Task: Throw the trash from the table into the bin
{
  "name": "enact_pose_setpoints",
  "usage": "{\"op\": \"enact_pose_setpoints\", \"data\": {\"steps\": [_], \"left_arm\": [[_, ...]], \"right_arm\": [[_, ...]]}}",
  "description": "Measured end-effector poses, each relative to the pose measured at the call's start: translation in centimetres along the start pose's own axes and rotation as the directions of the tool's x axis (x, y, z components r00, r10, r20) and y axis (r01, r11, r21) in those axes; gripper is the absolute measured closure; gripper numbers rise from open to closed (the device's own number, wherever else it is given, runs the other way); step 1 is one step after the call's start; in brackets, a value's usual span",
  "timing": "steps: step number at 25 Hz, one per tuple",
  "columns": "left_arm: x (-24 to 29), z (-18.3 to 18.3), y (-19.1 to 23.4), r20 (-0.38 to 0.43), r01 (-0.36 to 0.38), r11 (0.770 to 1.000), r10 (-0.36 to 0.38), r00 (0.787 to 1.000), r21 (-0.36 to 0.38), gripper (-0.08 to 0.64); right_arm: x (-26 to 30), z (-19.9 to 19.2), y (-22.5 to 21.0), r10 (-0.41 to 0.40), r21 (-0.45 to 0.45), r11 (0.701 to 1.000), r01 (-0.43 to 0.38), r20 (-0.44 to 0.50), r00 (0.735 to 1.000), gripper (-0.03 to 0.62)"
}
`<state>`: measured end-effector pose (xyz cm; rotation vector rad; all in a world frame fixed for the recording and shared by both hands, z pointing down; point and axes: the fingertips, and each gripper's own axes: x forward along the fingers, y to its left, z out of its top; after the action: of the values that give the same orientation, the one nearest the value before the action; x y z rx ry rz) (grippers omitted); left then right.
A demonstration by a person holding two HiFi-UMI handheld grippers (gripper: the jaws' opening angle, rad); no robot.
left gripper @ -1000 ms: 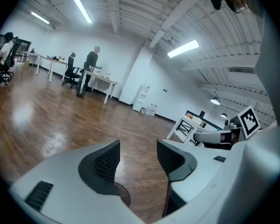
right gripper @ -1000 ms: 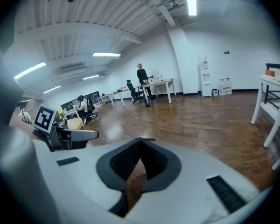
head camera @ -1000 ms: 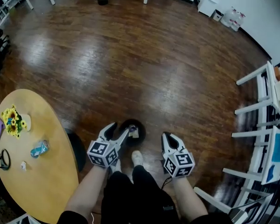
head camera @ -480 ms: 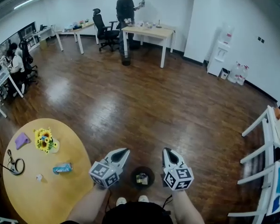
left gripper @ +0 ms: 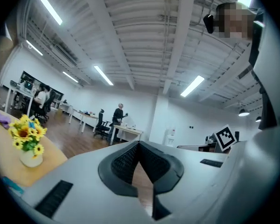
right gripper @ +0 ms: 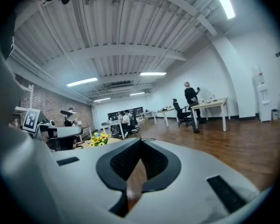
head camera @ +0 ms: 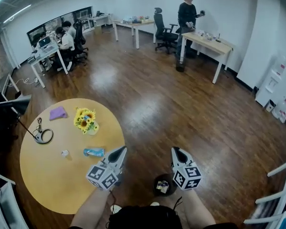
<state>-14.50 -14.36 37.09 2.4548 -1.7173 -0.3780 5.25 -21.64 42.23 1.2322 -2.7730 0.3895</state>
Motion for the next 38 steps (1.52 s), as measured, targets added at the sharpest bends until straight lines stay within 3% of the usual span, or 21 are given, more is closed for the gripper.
{"op": "enact_pose_setpoints", "data": {"steps": [5, 8, 11, 15, 19, 23, 26, 30, 38], "left_arm": [[-7.6, 3.0, 6.6, 0.069, -0.176, 0.984, 0.174, 0.982, 0.029, 0.556], [-13.2, 5.5, 10.8, 0.102, -0.280, 0.957, 0.272, 0.957, 0.078, 0.556], [-19.7, 7.6, 14.8, 0.159, -0.415, 0.906, 0.400, 0.903, 0.081, 0.556], [-27.0, 8.8, 17.8, 0.211, -0.551, 0.831, 0.526, 0.824, 0.079, 0.556], [-33.6, 9.8, 20.1, 0.245, -0.673, 0.734, 0.639, 0.729, 0.088, 0.557], [-39.6, 10.5, 21.7, 0.277, -0.754, 0.652, 0.713, 0.645, 0.079, 0.557], [-43.2, 10.8, 22.2, 0.292, -0.789, 0.611, 0.744, 0.601, 0.070, 0.557], [-45.3, 11.3, 21.5, 0.308, -0.802, 0.595, 0.753, 0.582, 0.061, 0.558], [-45.9, 11.6, 21.4, 0.305, -0.799, 0.592, 0.746, 0.592, 0.104, 0.558]], "right_arm": [[6.7, 0.6, 8.8, 0.183, -0.068, 0.980, -0.185, -0.032, 0.983, 0.592], [10.2, 1.2, 16.1, 0.301, -0.104, 0.947, -0.303, -0.037, 0.953, 0.592], [12.5, 0.7, 23.5, 0.428, -0.149, 0.889, -0.433, -0.065, 0.901, 0.592], [14.5, -0.9, 30.5, 0.520, -0.173, 0.830, -0.531, -0.108, 0.848, 0.592], [16.4, -1.7, 37.1, 0.598, -0.184, 0.770, -0.610, -0.123, 0.792, 0.592], [17.5, -3.2, 43.1, 0.656, -0.179, 0.722, -0.669, -0.133, 0.743, 0.592], [17.7, -4.6, 46.8, 0.687, -0.167, 0.693, -0.701, -0.143, 0.713, 0.592], [17.0, -5.8, 49.0, 0.699, -0.154, 0.681, -0.716, -0.153, 0.698, 0.592], [16.7, -7.4, 51.0, 0.697, -0.154, 0.676, -0.720, -0.182, 0.694, 0.592]]}}
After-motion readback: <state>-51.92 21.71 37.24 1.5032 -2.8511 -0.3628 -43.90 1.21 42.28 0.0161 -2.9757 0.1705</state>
